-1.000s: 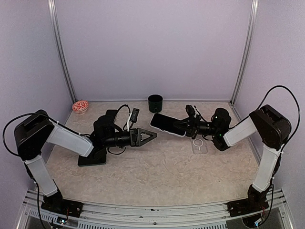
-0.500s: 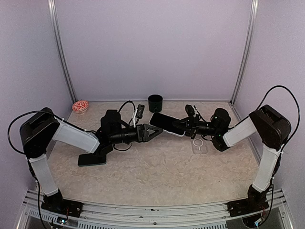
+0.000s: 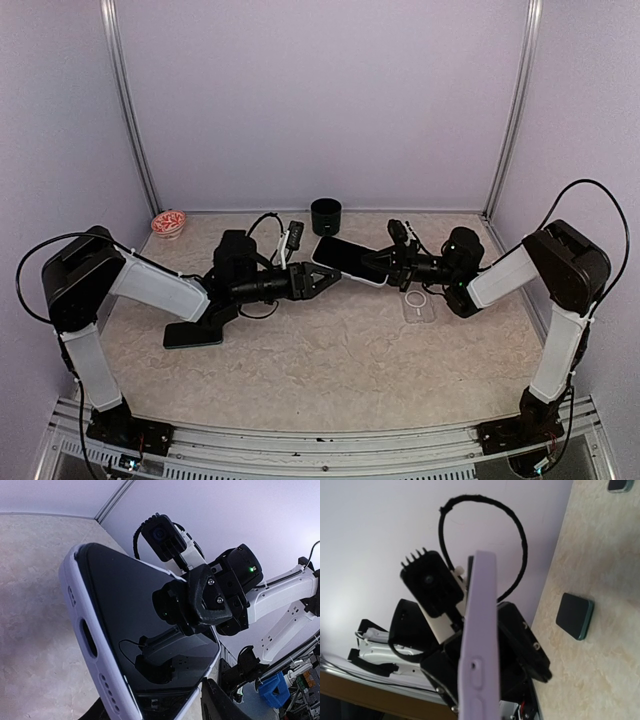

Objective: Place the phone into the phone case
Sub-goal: Press the phone against the phone case.

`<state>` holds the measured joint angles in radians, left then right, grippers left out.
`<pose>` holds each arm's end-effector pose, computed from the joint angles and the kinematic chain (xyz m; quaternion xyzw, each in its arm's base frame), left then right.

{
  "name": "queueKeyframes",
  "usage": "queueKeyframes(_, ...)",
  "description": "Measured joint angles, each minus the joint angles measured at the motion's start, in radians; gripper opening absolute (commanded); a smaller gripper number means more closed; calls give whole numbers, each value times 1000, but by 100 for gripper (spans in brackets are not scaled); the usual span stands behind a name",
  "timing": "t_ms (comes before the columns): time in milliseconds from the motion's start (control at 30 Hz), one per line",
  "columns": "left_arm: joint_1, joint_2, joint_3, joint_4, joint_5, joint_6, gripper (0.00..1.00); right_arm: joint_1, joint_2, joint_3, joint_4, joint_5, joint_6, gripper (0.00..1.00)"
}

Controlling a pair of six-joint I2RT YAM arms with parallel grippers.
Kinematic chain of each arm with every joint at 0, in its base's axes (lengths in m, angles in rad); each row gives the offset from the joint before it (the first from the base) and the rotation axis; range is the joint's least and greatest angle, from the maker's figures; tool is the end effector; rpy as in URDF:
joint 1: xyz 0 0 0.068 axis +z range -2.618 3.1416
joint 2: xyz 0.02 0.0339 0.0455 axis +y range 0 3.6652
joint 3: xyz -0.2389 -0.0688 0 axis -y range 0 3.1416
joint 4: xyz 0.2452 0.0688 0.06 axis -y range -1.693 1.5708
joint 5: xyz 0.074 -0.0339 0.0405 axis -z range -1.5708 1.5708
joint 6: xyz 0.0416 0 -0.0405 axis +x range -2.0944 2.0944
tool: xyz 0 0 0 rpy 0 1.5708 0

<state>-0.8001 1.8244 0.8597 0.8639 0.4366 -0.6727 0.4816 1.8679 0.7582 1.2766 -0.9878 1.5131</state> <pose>0.2521 -0.2849 0.1662 0.1910 0.7135 -0.5587 0.3771 0.2926 0.1921 0.1651 -0.0345 0.6731 0.7309 0.1076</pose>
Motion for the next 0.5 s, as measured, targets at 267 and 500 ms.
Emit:
queueKeyframes(267, 6, 0, 0, 45, 2, -16, 41, 1, 0, 0, 9, -1, 0, 2)
queueKeyframes(500, 8, 0, 0, 59, 8, -24, 25, 6, 0, 0, 14, 0, 6, 2)
